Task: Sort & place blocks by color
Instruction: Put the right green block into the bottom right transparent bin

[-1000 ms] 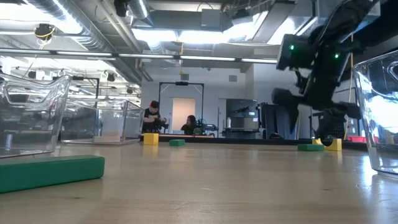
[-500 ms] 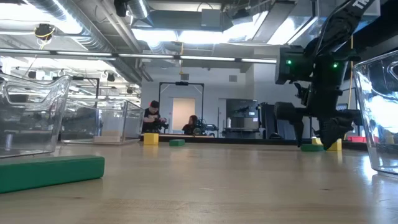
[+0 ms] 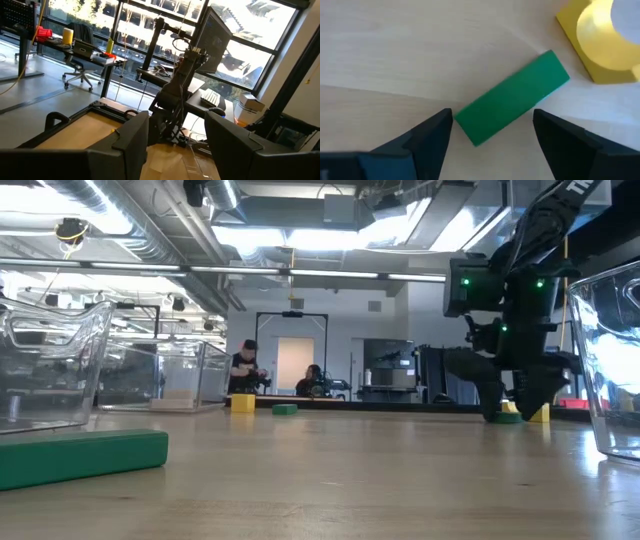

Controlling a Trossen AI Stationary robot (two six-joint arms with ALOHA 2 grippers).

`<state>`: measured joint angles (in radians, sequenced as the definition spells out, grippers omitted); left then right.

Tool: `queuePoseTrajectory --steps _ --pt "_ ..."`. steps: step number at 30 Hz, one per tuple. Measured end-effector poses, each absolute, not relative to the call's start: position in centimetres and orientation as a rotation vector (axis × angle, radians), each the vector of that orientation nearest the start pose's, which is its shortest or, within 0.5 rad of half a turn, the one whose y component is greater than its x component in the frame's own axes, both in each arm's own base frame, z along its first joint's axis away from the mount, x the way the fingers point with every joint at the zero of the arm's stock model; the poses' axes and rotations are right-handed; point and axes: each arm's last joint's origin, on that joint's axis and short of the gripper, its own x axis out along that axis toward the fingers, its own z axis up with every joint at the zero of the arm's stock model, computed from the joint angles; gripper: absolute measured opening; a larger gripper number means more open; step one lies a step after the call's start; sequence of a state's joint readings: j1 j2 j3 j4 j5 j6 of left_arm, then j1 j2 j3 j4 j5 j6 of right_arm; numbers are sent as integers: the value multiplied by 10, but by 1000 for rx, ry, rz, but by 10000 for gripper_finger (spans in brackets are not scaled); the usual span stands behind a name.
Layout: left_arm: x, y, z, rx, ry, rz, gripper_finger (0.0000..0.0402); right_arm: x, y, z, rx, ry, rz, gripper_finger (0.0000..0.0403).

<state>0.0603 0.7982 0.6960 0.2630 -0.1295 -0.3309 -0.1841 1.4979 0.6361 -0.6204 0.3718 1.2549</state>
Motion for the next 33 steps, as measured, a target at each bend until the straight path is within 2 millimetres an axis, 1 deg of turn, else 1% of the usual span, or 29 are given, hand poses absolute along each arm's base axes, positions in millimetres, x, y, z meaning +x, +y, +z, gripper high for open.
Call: queuePoseTrajectory --steps 4,12,16,22,25,33 --pt "180 15 343 -342 -192 161 186 209 -49 125 973 895 -1367 284" --pt "180 15 343 -343 -192 160 186 210 -50 126 1115 730 -1495 284" --pt "180 15 343 -343 -192 160 186 209 -51 126 1155 659 -1543 284" --pt "180 15 343 -341 -192 161 186 209 -51 125 1185 611 -1574 281" --pt "180 15 343 -338 -191 161 186 206 -50 123 1186 602 -1588 258" --pt "180 15 343 -334 -190 161 186 202 -50 122 1173 631 -1608 149"
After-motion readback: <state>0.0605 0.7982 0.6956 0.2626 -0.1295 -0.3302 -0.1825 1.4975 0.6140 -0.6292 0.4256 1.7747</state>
